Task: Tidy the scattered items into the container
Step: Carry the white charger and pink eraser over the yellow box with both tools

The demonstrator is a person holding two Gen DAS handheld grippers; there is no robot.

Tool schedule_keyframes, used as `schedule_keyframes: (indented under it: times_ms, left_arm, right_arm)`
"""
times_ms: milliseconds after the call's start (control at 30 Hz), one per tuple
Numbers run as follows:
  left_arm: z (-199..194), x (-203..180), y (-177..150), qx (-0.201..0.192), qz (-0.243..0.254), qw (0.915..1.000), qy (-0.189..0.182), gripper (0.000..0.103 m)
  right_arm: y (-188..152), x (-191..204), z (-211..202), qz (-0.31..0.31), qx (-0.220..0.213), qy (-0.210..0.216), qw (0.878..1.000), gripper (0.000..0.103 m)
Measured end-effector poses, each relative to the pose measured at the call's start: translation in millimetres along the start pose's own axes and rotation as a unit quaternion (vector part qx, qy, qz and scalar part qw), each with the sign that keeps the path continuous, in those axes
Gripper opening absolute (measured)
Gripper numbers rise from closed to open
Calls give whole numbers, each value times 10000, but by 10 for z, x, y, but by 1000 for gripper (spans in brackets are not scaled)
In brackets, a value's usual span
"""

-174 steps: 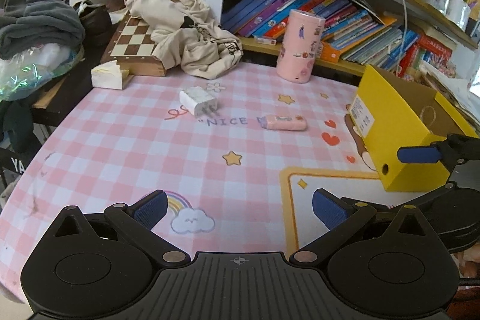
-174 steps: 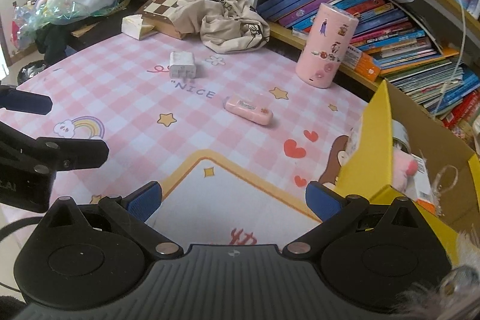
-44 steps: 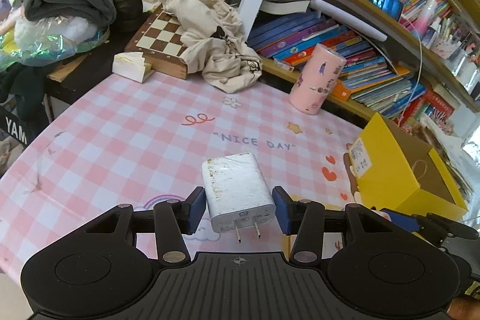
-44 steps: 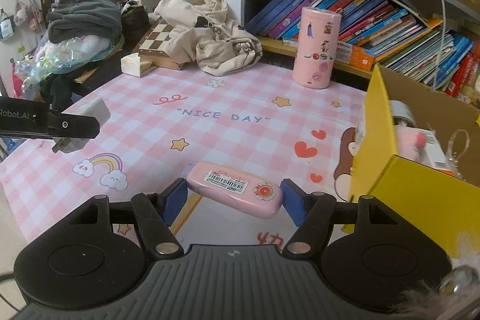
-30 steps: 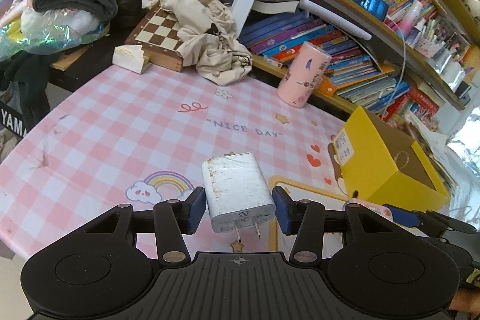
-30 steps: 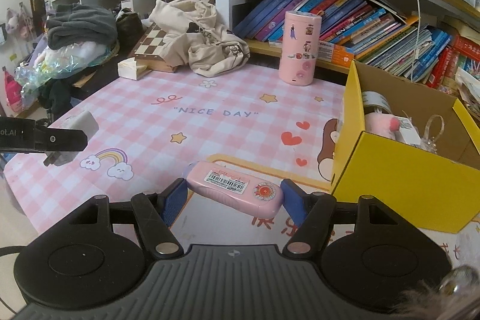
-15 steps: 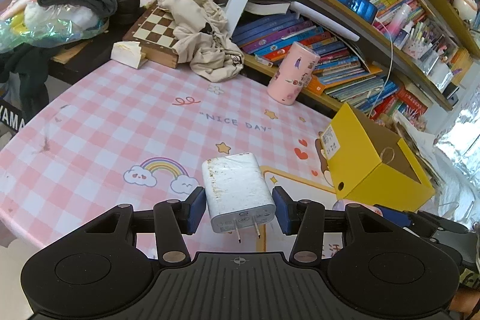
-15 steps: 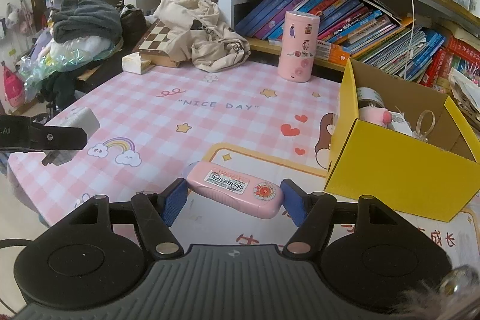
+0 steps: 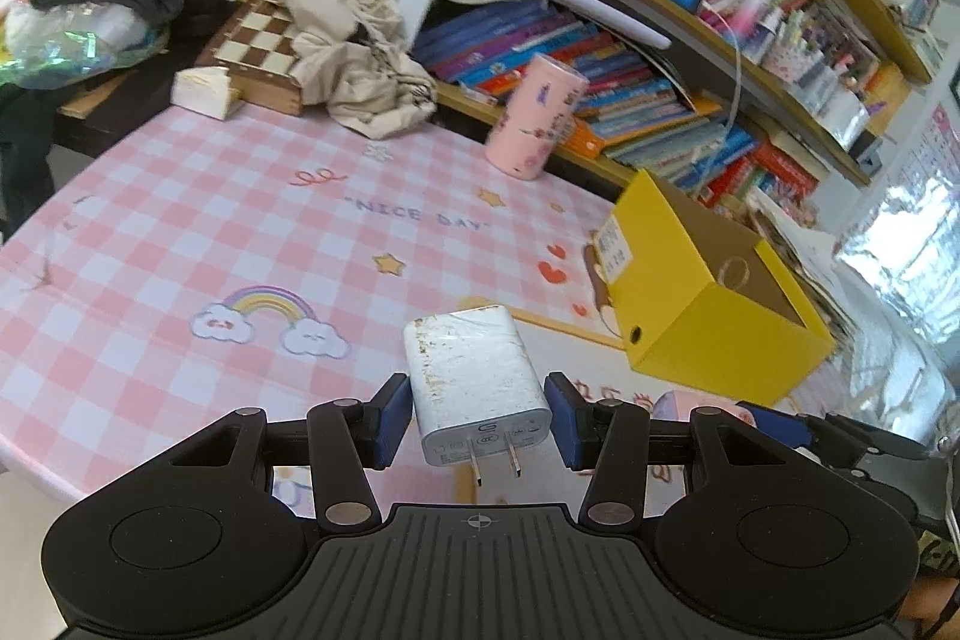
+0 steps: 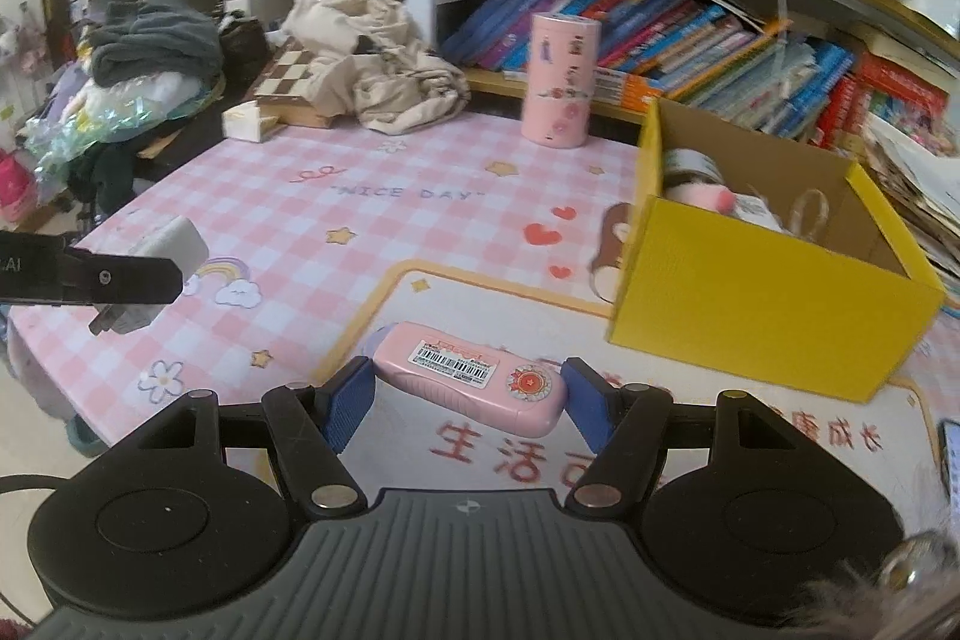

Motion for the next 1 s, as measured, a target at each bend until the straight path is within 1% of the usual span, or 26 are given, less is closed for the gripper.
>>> schedule_keyframes:
  times_ms: [133, 500, 700, 1000]
  left_arm:
    - [65, -136, -46, 104, 110, 9997, -199, 47]
    - [227, -456, -136, 321, 328, 9971, -613, 47]
    - [319, -665, -191, 447, 517, 9940, -860, 47]
    - [417, -939, -265, 583, 712, 9893, -1136, 47]
  right_arm:
    - [-57, -158, -75, 187, 29, -223, 9996, 66]
    - [-202, -475, -261, 408, 68, -645, 9971, 66]
    - [-280, -675, -365, 616, 74, -917, 9938, 66]
    - [-369, -904, -512, 768, 96, -1184, 9899, 66]
Point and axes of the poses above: each gripper's, at about its wrist camera, not at the fingertips, and z roughly the way its jaws point, x to its left, y to its top, the point moved 7 cm from there along z, roughly the way its jaws point, and after that the axes turned 6 degrees about -x, right-handed, at the moved point
